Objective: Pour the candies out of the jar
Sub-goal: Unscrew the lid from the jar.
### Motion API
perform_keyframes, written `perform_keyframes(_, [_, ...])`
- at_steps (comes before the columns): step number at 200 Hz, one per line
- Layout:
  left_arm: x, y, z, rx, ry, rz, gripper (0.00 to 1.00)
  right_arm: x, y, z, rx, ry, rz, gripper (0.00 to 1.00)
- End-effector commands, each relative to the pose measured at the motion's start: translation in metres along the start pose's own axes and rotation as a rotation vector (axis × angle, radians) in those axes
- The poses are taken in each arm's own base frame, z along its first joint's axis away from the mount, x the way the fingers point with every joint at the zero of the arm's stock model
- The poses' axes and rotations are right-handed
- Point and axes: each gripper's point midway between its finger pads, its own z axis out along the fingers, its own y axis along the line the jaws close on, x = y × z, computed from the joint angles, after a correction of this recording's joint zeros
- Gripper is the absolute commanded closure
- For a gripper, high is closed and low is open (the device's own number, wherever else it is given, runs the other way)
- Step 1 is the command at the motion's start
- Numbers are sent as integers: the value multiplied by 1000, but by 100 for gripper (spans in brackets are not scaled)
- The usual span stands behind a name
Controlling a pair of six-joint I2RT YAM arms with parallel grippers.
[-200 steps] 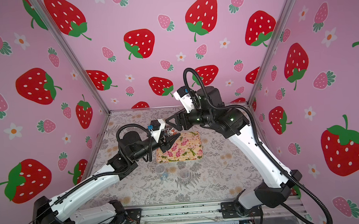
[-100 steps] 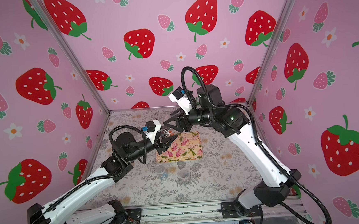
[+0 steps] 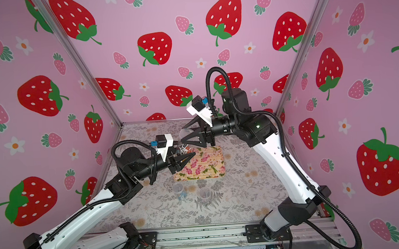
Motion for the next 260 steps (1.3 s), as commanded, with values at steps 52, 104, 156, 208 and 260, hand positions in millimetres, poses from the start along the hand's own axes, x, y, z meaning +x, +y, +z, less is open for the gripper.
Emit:
perform_keyframes(52, [-5, -7, 0, 40, -31, -11, 53, -20, 7, -5, -2, -47, -159, 50])
perform_keyframes(104, [-6, -5, 3, 38, -36, -3, 53, -10, 6, 0, 4, -18, -138, 47])
perform_keyframes(156, [-4, -1, 3, 17, -31, 5, 53, -17, 11, -2, -1, -38, -148, 20])
perform_keyframes(208, [6, 11, 4, -48, -9, 31, 53, -41, 3, -22, 176, -102, -3, 7])
perform_keyframes(260, [12, 23, 5, -94, 4, 49, 52, -19, -27, -37, 402, -74, 307, 6])
